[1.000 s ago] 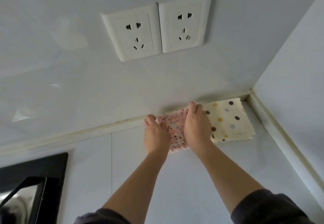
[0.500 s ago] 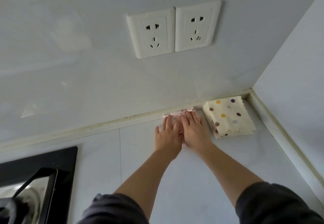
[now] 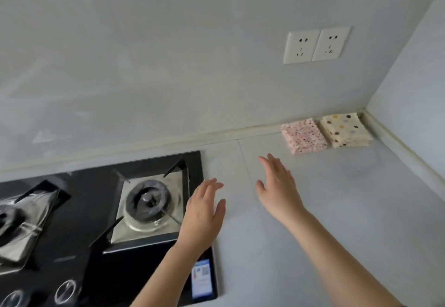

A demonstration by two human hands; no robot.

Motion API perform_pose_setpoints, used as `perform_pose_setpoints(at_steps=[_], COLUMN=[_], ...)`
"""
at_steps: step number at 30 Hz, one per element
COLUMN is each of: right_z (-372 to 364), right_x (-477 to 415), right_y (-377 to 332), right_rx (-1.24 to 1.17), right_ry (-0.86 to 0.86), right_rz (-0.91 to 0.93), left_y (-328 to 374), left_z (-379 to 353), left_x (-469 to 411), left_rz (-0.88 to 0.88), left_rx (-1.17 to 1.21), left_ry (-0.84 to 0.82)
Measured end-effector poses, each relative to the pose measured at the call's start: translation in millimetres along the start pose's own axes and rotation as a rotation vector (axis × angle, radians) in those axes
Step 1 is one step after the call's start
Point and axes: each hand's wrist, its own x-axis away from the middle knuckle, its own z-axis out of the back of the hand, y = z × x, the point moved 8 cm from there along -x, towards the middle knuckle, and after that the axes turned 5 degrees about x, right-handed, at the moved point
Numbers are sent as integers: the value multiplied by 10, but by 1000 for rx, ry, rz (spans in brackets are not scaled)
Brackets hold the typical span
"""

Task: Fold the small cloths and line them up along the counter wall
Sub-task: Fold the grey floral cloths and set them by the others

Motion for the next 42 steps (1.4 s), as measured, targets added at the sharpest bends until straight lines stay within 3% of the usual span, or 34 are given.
perform_pose_setpoints(at_steps=[7,14,31,38,42], right_z=[-704,-1393,-3807,-5086,-5671], right_x=[1444,1782,1281,943,771], right_y=[-2252,-3861,-7704,-8872,-9417], right_rx=[-84,-31,63,161,140], right_ry=[-74,-175,-486,-551,-522], right_rz=[276,490,870,808,774], left_y=[-942,-2023,-5292,-7111,-7814], left_z=[1757,2879,5348,6274,6631], left_x=[1976,2865,3517,3357,3064], left_rz=[88,288,612,606,502], left_rx=[-50,-55,-263,-349,-564], left_ry=[177,357,372,294,166])
